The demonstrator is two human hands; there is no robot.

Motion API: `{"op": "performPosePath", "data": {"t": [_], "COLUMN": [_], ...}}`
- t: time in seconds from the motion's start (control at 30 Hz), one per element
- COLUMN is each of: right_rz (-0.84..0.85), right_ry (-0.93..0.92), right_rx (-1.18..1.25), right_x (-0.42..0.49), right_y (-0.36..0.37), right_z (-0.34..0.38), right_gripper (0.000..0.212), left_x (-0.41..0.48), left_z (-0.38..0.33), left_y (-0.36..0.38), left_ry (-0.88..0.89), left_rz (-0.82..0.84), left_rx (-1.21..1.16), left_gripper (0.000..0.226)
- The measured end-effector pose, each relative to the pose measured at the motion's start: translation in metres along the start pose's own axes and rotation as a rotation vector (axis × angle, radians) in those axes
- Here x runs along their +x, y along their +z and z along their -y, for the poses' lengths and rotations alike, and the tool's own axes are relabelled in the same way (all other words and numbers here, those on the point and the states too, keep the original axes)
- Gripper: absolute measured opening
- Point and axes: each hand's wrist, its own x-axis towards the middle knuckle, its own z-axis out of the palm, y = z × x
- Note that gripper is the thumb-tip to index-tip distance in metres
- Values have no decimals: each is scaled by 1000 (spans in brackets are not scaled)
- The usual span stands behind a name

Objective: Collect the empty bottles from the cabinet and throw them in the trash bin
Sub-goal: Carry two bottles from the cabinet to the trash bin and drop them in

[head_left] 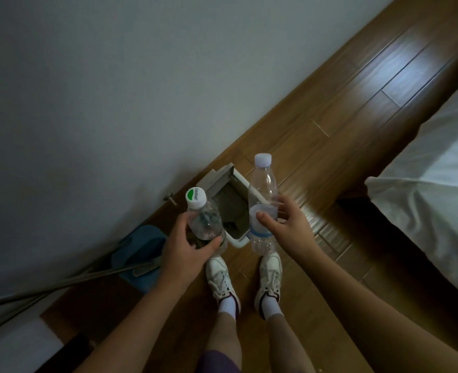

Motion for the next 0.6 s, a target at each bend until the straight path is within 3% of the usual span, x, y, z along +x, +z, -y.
{"op": "performPosePath", "data": {"t": [0.23,0.6], "right_rz": [-101,-35], "right_ry": [-4,-48], "right_rx": [164,76], "right_x": [100,142], "right_y": [36,60], "right_z": [-84,-137], "right_gripper": [58,62], "left_x": [88,152], "left_z": [81,131], "left_y": [86,126], "left_ry": [41,16], "left_rz": [-7,-55], "left_rx": [32,175], "left_gripper": [79,81]}}
